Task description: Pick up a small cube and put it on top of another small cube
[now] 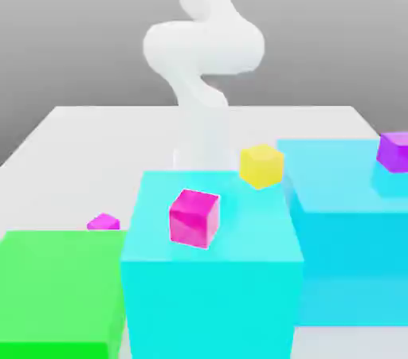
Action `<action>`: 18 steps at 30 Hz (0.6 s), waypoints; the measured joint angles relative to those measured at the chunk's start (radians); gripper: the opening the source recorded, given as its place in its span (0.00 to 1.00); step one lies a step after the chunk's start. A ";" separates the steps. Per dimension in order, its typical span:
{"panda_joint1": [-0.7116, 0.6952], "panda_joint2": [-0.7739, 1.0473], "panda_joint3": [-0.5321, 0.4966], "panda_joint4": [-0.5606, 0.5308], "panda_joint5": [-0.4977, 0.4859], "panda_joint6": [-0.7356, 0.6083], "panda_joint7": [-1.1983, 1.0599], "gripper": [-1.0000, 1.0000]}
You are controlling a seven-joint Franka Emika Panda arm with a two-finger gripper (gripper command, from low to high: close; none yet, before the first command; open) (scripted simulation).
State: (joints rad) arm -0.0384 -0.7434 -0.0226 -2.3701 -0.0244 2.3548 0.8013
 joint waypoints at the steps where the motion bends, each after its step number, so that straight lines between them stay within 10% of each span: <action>1: -0.020 0.028 -0.011 -0.034 -0.010 0.026 0.000 0.50; 18: -0.360 0.614 -0.315 -0.622 -0.129 0.554 -0.059 0.50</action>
State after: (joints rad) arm -0.3987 -0.1296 -0.3377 -2.9916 -0.1539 2.9091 0.7421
